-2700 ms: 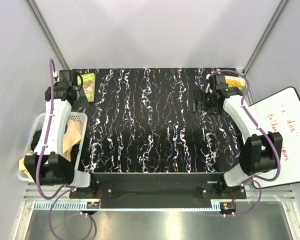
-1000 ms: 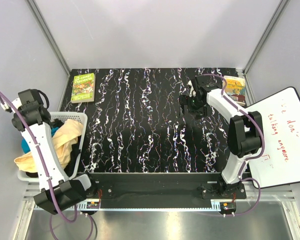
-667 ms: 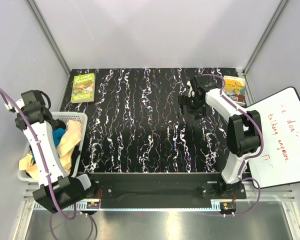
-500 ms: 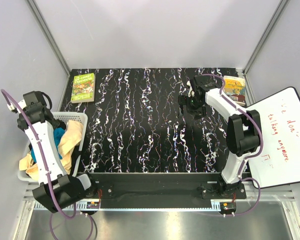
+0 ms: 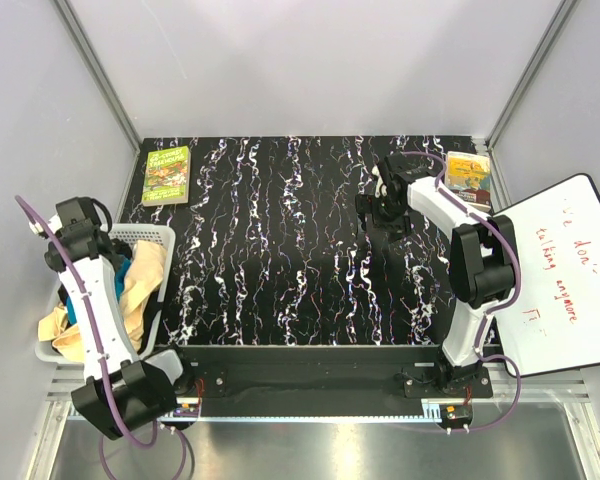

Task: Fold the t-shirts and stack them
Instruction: Grab crumpled tshirt from bin with the left arm, then move the tshirt to the center of the board, then flatten out the tshirt

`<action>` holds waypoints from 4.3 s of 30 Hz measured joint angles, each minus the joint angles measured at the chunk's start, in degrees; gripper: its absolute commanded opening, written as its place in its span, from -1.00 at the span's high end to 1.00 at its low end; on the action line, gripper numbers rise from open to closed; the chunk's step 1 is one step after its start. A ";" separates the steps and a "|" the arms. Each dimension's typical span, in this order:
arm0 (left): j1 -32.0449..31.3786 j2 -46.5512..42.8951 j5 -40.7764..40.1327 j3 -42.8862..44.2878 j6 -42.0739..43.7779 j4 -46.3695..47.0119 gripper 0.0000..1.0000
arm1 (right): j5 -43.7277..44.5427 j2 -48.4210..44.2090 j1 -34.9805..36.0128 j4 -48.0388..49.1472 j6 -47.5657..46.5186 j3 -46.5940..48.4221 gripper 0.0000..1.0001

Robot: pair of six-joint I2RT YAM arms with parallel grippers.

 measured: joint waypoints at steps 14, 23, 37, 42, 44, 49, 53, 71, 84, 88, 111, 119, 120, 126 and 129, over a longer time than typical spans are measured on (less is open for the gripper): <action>0.00 8.85 -0.55 29.75 1.27 -5.64 1.00 | -0.24 0.50 0.04 -0.17 -0.04 0.00 -0.99; -1.88 22.60 0.11 53.07 5.68 -2.78 1.00 | -0.02 0.59 0.70 -0.35 -0.13 -0.07 -1.00; -11.87 23.93 24.06 63.12 3.93 10.05 1.00 | 3.08 3.76 0.74 0.09 -0.50 2.08 -1.00; -20.33 25.18 33.09 66.79 -1.11 19.12 1.00 | 6.05 3.72 0.81 0.31 -0.48 7.26 -0.99; -23.78 26.29 36.41 67.38 -3.02 22.27 1.00 | 7.58 3.67 0.83 0.39 -0.33 8.74 -0.99; -34.38 31.08 44.39 67.17 -7.23 28.39 1.00 | 11.47 3.63 0.83 0.31 0.70 11.06 -1.00; -43.43 34.99 49.64 63.39 -9.84 31.63 1.00 | 13.99 3.69 -0.26 0.33 2.75 12.46 -0.99; -49.46 22.08 53.02 7.65 -15.37 37.27 1.00 | 13.64 5.49 -16.00 0.28 7.54 16.00 -1.00; -43.71 20.24 25.68 2.91 -5.57 7.34 -0.98 | 7.21 5.68 -15.58 0.28 7.56 13.53 -0.99; -47.28 22.64 25.46 8.94 -2.89 6.86 -0.98 | 5.01 5.68 -15.58 0.13 7.63 13.35 -1.00; -62.05 50.45 29.68 19.69 5.40 11.28 0.99 | 3.48 10.38 -2.97 -4.83 3.80 19.52 -1.00; -62.51 51.21 29.11 19.58 4.70 11.21 1.00 | 4.50 10.34 -3.17 -5.27 2.45 18.62 -0.99; -62.64 50.66 28.98 19.47 4.52 10.95 1.00 | 4.50 10.29 -3.17 -5.25 2.45 18.62 -0.99; -66.20 41.68 29.29 19.15 3.85 6.67 1.00 | 5.14 9.33 -3.17 -5.29 2.45 17.79 -0.99; -70.66 36.96 31.28 17.46 3.41 6.03 1.00 | 5.57 8.74 -3.17 -5.31 2.45 17.20 -0.99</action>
